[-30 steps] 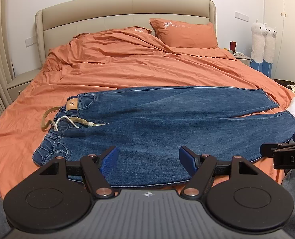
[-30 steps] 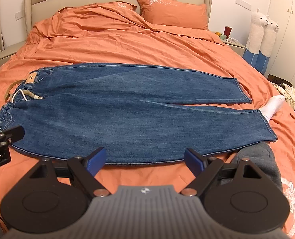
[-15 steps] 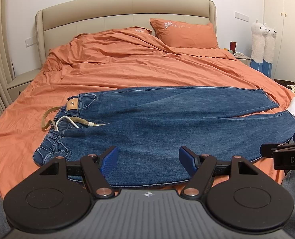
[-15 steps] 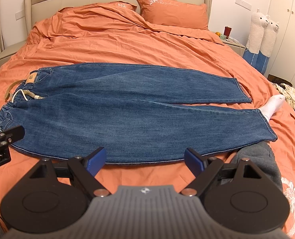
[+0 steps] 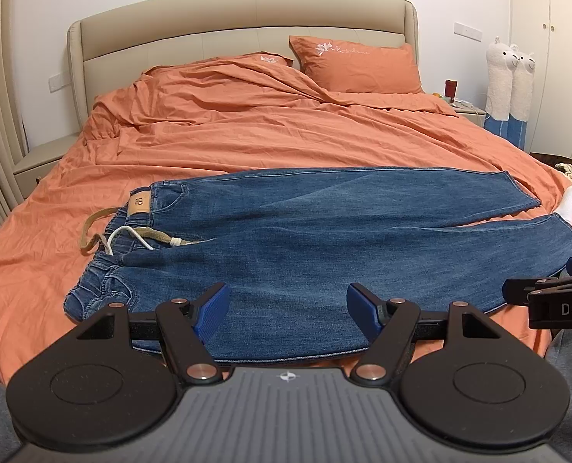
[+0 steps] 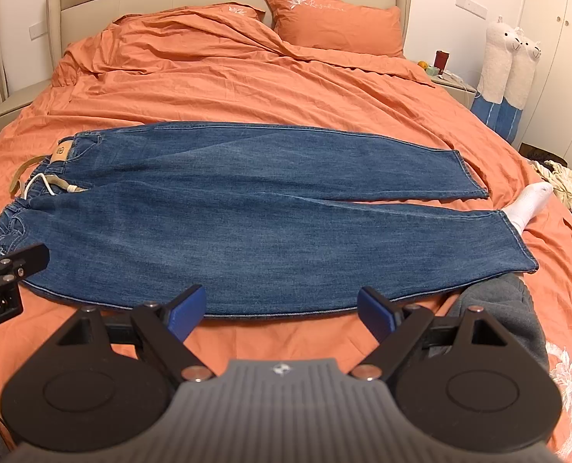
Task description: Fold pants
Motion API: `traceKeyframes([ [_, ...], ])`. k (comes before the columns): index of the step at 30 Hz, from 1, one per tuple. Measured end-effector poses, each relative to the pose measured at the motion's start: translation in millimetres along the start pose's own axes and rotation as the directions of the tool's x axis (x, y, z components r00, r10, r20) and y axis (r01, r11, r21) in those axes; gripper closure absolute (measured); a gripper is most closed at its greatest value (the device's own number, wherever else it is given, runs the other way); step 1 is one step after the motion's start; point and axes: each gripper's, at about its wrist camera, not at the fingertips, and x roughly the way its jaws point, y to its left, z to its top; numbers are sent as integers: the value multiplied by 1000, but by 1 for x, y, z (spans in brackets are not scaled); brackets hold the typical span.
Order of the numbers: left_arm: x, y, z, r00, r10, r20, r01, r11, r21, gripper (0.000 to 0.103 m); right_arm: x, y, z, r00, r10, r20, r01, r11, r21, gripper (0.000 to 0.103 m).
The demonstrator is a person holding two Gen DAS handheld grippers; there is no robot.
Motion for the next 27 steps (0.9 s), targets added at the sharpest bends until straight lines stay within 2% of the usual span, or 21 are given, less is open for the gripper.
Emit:
traceKeyframes([
  [27, -2, -4, 0, 1000, 1, -2, -1, 1000, 3, 21, -2, 1, 2, 1000, 3, -2, -3, 1000, 0, 21],
])
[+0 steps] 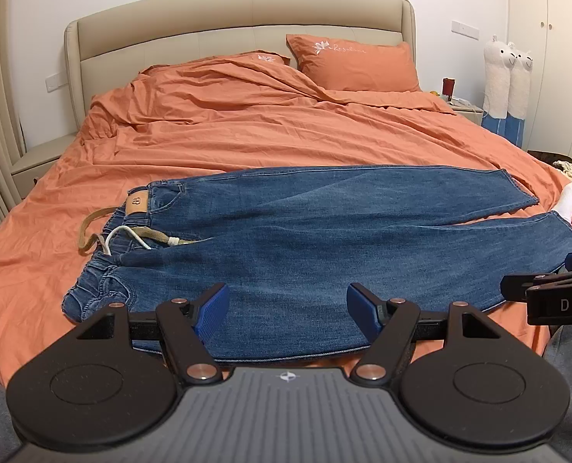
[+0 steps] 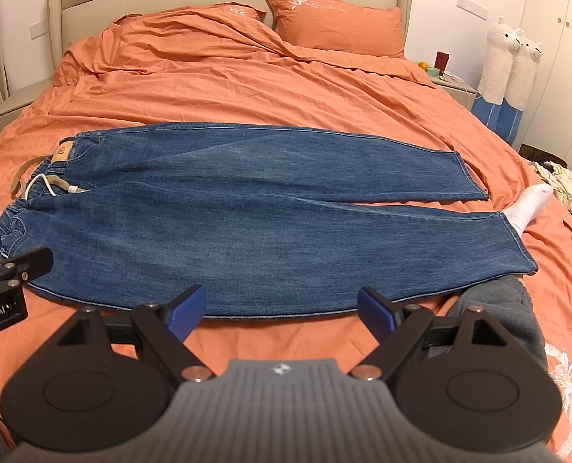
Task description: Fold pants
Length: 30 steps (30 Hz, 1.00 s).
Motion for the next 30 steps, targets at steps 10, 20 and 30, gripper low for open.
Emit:
traceKeyframes([
  [10, 1, -1, 0, 1000, 0, -2, 0, 1000, 1, 21, 0, -2, 0, 1000, -1, -3, 1, 1000, 4, 21],
  [20, 22, 33, 6, 998, -59, -28, 60, 998, 15, 29, 15, -20, 0, 990, 110, 90, -111, 994, 9, 21],
  [30, 93, 161, 39, 997, -43, -60, 37, 993, -109, 38, 105, -42, 11, 965, 229, 130, -233, 972, 15, 22],
])
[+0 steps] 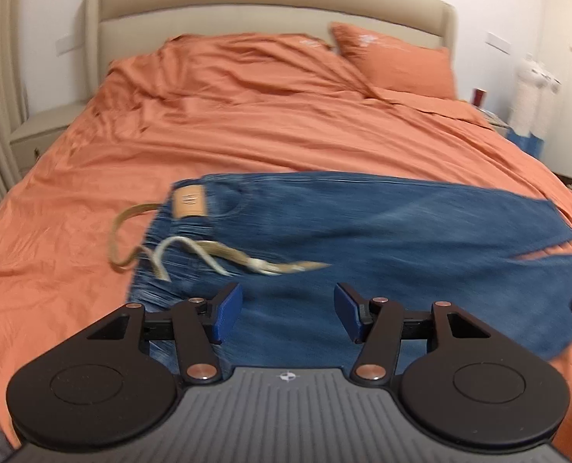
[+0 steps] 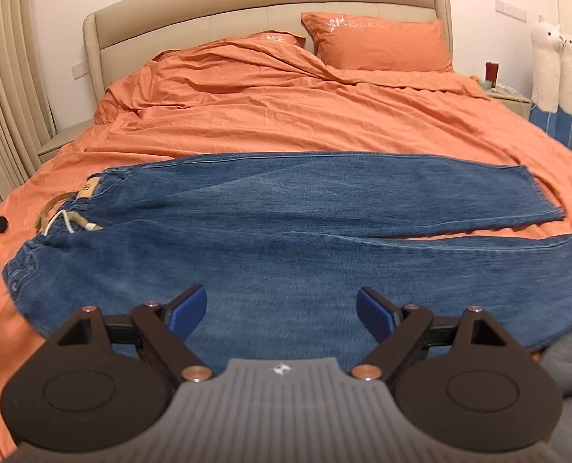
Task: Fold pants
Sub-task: 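Lower the left gripper to the jeans waistband and close on it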
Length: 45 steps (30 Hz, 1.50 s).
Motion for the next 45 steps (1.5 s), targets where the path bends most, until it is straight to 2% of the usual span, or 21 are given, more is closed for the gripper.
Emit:
traceKeyframes([
  [7, 89, 85, 21, 995, -32, -93, 20, 992, -128, 47, 57, -27, 12, 999, -45, 9, 44, 998, 46, 22],
  [10, 121, 106, 28, 994, -28, -103, 13, 990, -143, 47, 74, -37, 13, 998, -60, 17, 58, 996, 74, 22],
  [13, 150, 125, 34, 990, -68, -121, 48, 986, -161, 47, 88, -43, 11, 994, -100, 34, 98, 993, 72, 22],
  [16, 172, 141, 40, 988, -71, -134, 46, 982, -184, 47, 100, -49, 9, 990, -135, 45, 131, 988, 83, 22],
  [18, 184, 151, 41, 981, -118, -152, 84, 974, -211, 47, 107, -53, 7, 988, -148, 46, 143, 985, 97, 22],
  [21, 194, 162, 38, 965, -205, -166, 156, 950, -269, 48, 114, -55, 4, 985, -169, 42, 164, 981, 104, 22],
  [23, 194, 164, 37, 952, -259, -164, 206, 936, -284, 64, 118, -56, 2, 982, -183, 38, 179, 979, 100, 22],
  [27, 193, 173, 37, 920, -360, -158, 284, 887, -363, 69, 120, -59, -1, 980, -195, 38, 190, 976, 110, 22],
  [29, 199, 182, 34, 905, -391, -169, 284, 849, -445, 68, 119, -61, -2, 978, -204, 44, 198, 973, 119, 22],
  [30, 204, 185, 33, 904, -391, -174, 265, 831, -490, 64, 119, -62, -3, 977, -209, 45, 203, 971, 123, 22],
  [32, 210, 188, 31, 906, -387, -170, 240, 803, -546, 64, 118, -63, -3, 975, -216, 47, 208, 969, 131, 22],
  [33, 209, 185, 32, 912, -375, -168, 232, 806, -545, 68, 118, -63, -3, 975, -218, 47, 210, 968, 134, 22],
  [34, 205, 180, 34, 921, -354, -165, 222, 822, -524, 77, 117, -63, -4, 974, -222, 51, 213, 968, 133, 22],
  [35, 197, 171, 38, 936, -314, -158, 204, 850, -486, 89, 115, -63, -4, 972, -226, 58, 218, 968, 125, 22],
  [37, 174, 153, 47, 963, -241, -117, 173, 894, -414, 93, 112, -60, -4, 966, -248, 71, 241, 966, 93, 22],
  [39, 141, 136, 58, 991, -129, -23, 113, 929, -353, 96, 108, -59, -6, 958, -273, 84, 267, 961, 70, 22],
  [41, 116, 123, 70, 999, -44, 28, 50, 954, -296, 98, 104, -61, -7, 954, -289, 84, 283, 956, 72, 22],
  [42, 114, 119, 73, 1000, -14, 24, 20, 963, -267, 98, 103, -62, -7, 953, -292, 82, 286, 955, 80, 22],
  [45, 139, 110, 72, 994, 92, -67, -103, 977, -186, 98, 101, -65, -8, 951, -298, 77, 290, 952, 98, 22],
])
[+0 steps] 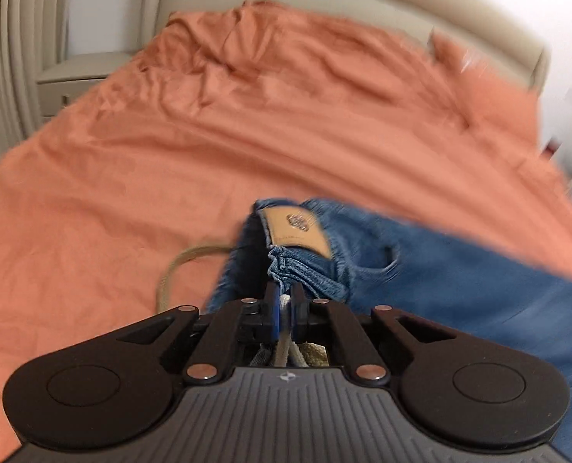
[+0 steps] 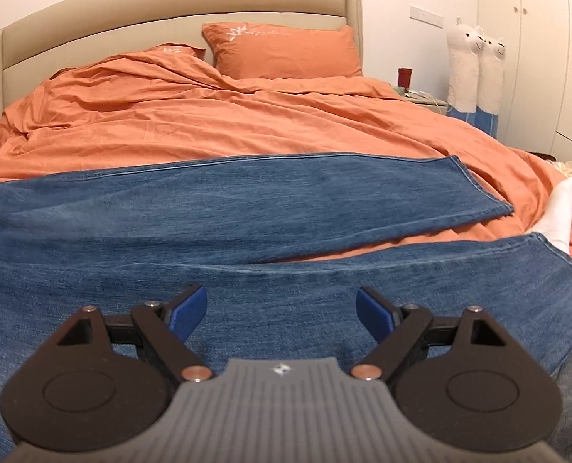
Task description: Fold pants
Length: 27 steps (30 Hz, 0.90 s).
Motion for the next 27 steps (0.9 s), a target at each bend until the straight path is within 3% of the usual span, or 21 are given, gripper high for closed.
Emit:
traceKeyframes([
  [5, 60, -7, -18, 989, 130, -69, -126, 990, 58, 98, -4, -3, 1, 1000, -19, 1, 19, 1000, -10, 22],
  [9, 77, -4, -23, 980, 174, -95, -168, 984, 63, 97, -6, -9, 3, 999, -48, -20, 48, 998, -26, 22],
  [11, 67, -11, -24, 973, 212, -86, -200, 971, 130, 90, -5, -15, 5, 997, -62, -50, 61, 998, -16, 22],
  [12, 59, -17, -23, 969, 235, -78, -222, 963, 151, 81, -4, -19, 6, 996, -66, -68, 65, 998, -5, 22],
  [15, 28, -20, -16, 968, 250, -22, -243, 955, 172, 78, -6, -33, 11, 993, -49, -106, 53, 998, 39, 25],
  [18, -13, -30, -15, 978, 206, 15, -205, 959, 195, 73, -16, -48, 20, 992, -3, -125, 12, 998, 69, 24],
  [20, -41, -40, -20, 986, 161, 35, -164, 951, 260, 72, -22, -55, 27, 990, 25, -137, -15, 998, 68, 24],
  [23, -80, -61, -35, 995, 93, 42, -102, 907, 409, 72, -38, -69, 40, 990, 57, -126, -50, 997, 56, 21],
  [27, -118, -88, -73, 1000, 15, 12, -19, 797, 603, 71, -62, -94, 58, 982, 159, -100, -152, 986, 66, 22],
])
